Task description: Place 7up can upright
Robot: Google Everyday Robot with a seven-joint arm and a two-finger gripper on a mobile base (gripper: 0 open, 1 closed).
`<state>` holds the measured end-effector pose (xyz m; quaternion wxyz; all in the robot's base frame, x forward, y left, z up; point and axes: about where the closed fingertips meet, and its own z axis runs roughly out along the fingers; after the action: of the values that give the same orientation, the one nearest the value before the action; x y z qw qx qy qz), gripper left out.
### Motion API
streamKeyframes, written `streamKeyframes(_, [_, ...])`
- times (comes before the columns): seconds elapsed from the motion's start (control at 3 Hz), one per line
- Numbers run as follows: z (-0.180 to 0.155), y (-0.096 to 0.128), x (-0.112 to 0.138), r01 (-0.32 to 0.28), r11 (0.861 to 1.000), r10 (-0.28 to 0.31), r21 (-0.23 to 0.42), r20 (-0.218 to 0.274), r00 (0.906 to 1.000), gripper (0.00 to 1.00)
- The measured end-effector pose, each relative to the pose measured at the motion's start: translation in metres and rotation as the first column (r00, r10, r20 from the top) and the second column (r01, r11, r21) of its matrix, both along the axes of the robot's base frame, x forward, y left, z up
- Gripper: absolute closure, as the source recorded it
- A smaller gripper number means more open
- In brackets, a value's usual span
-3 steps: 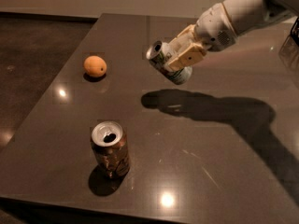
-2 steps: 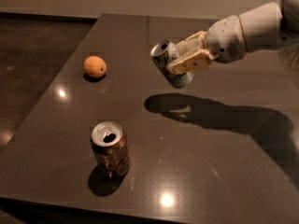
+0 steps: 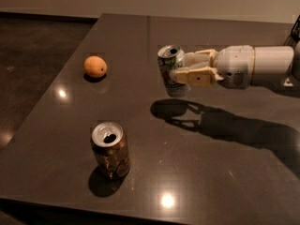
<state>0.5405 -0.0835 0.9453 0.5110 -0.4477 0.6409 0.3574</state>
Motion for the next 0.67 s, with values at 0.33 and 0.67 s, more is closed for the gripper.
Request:
streamKeyframes(0.33, [-0.012, -0.003, -0.011, 0.028, 0.995, -0.026, 0.094, -0.013, 0.9996, 1.0])
streamKeyframes(0.67, [-0.025, -0.005, -0.018, 0.033, 0.99, -0.03, 0.137, -0.023, 0.9993, 1.0])
